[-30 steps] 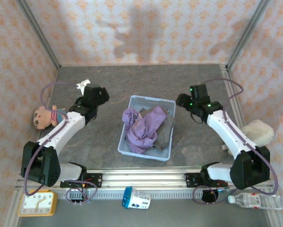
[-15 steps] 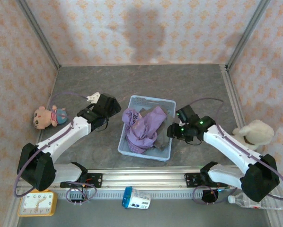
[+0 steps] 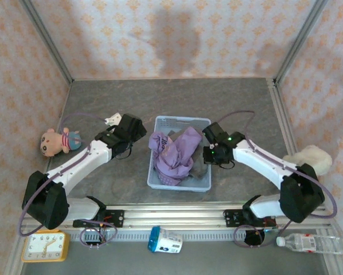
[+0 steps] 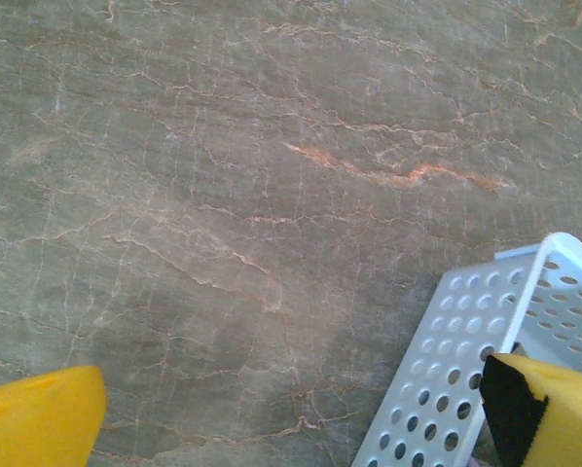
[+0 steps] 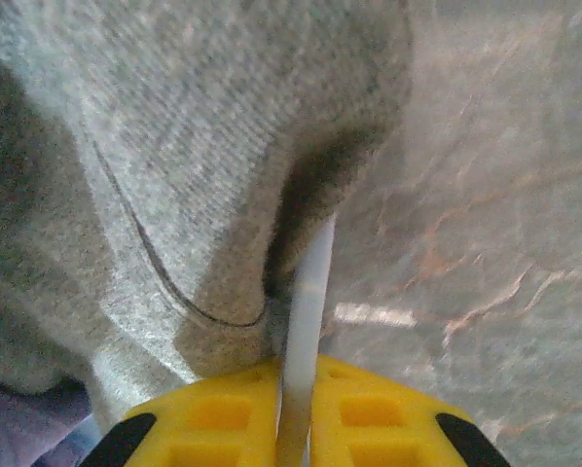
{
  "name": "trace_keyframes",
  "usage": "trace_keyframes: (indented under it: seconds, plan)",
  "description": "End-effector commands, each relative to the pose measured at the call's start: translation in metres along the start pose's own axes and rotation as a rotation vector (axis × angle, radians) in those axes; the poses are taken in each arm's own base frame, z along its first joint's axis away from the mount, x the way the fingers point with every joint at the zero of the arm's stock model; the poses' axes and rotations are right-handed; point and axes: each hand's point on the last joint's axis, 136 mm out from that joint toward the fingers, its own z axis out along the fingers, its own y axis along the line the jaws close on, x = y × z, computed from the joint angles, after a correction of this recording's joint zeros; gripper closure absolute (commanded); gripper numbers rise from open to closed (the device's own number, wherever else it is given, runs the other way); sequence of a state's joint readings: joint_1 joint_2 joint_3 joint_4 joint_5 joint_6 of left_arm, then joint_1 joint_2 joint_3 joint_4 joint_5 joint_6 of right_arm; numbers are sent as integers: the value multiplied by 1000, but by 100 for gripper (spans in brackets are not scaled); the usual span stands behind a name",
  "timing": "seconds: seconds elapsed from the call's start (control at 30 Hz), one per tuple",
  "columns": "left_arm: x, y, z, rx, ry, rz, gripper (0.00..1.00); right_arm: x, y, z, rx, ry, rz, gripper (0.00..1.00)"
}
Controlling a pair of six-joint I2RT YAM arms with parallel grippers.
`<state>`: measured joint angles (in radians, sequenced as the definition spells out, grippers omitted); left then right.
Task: Fold and stack the mixed laundry pile
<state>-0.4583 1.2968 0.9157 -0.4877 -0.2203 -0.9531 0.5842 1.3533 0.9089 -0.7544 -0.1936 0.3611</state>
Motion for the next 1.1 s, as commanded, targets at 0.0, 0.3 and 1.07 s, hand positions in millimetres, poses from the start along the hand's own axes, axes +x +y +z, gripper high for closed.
trace_keyframes:
  seconds: [0.0, 0.3, 1.07]
  plan:
    - [-6, 2, -4, -35, -19, -3, 0, -26, -31, -9, 170, -72, -63, 93]
    - [-3, -3, -2, -35, 8, 20, 0, -109, -132, -33, 486, -71, -87, 92]
    - [6, -14, -6, 26, 77, 21, 0, -131, -25, 4, -20, -41, 437, 28]
